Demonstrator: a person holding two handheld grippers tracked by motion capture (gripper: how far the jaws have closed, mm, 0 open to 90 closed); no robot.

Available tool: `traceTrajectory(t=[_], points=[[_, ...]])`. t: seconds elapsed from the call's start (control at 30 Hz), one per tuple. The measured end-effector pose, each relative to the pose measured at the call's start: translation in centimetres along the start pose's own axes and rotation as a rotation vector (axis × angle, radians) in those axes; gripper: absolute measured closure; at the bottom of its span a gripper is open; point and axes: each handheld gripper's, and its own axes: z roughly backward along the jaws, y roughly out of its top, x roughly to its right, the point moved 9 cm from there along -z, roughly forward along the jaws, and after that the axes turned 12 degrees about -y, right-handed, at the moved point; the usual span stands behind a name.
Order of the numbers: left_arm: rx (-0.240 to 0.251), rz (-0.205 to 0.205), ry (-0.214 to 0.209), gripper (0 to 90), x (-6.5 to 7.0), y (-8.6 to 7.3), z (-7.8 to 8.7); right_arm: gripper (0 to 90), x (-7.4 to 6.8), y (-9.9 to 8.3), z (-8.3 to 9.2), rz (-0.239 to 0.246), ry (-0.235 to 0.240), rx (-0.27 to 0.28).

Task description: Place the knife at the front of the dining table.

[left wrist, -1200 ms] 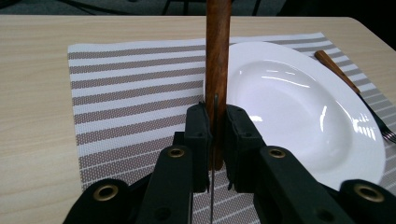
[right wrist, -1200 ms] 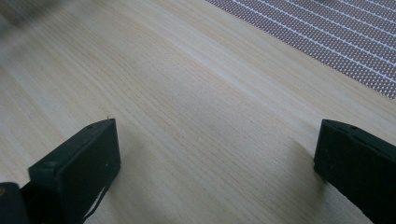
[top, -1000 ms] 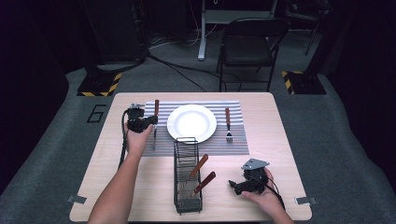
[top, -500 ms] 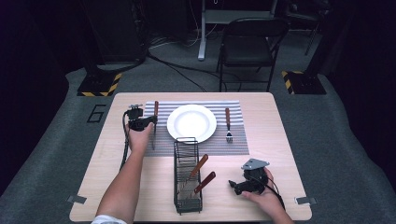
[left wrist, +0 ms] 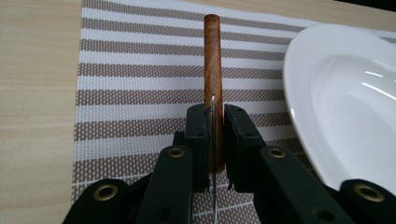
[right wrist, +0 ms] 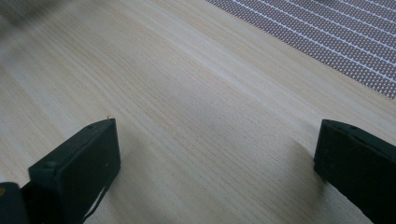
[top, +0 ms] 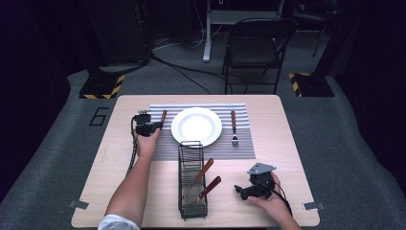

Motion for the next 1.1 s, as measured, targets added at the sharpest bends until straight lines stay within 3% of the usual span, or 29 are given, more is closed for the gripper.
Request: traceTrajectory(t=[0.2, 0.37, 0.47, 0.7, 0.77, 1.1], points=[[0.038, 0.083, -0.027, 80.7, -0.2, 0.2, -0.2, 0.0, 0.0, 0.0, 0.0, 0.000, 0.000, 0.000], [0.052, 0.131, 0.010, 80.8, -0.7, 0.1, -0.4, 0.0, 0.0, 0.0, 0.0, 0.000, 0.000, 0.000], [0.068, 0.193, 0.017, 80.8, -0.9, 0.0, -0.4, 0.0, 0.0, 0.0, 0.0, 0.000, 0.000, 0.000], [0.081, 0.206, 0.038, 80.8, -0.8, 0.0, -0.7, 0.0, 0.0, 0.0, 0.0, 0.000, 0.000, 0.000], [0.081, 0.228, 0.036, 80.8, -0.9, -0.1, -0.8, 0.0, 0.0, 0.0, 0.0, 0.000, 0.000, 0.000], [0.104, 0.264, 0.011, 80.8, -1.2, -0.1, -1.0, 0.0, 0.0, 0.0, 0.0, 0.000, 0.000, 0.000]])
